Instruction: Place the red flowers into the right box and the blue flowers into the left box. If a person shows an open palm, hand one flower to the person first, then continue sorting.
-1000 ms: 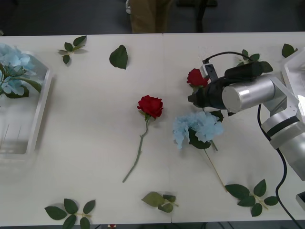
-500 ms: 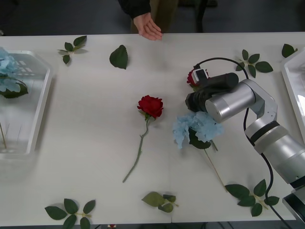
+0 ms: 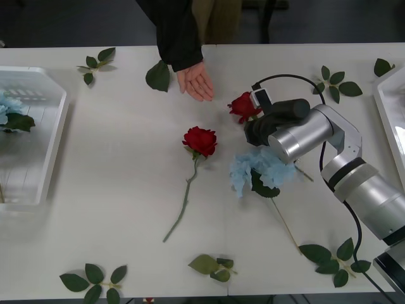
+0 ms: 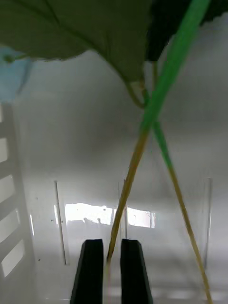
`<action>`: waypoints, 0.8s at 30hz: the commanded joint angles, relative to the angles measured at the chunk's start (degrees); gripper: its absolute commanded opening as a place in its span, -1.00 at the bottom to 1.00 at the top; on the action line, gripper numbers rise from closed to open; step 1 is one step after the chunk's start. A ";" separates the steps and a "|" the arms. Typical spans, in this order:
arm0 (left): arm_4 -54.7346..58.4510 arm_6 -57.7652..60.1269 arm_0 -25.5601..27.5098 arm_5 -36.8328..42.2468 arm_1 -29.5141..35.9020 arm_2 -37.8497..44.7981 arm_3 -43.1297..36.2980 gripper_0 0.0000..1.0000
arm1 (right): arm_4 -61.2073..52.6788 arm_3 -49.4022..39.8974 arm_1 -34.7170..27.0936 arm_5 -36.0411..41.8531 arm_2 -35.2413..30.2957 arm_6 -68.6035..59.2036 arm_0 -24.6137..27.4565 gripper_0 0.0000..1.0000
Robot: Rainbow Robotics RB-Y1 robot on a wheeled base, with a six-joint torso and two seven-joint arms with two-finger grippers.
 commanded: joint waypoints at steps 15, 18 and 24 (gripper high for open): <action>4.72 -4.26 -0.43 5.88 0.42 2.58 0.88 1.00 | -19.24 -18.47 -6.00 6.32 -10.17 1.14 3.79 -1.00; 5.42 -4.43 -1.31 9.92 0.95 3.64 0.09 1.00 | -20.91 -23.30 -6.44 9.66 -12.28 1.40 4.94 -1.00; 3.67 -5.40 -3.16 25.04 0.86 15.94 -7.56 1.00 | -24.87 -40.09 -6.70 19.24 -17.90 0.78 6.61 -1.00</action>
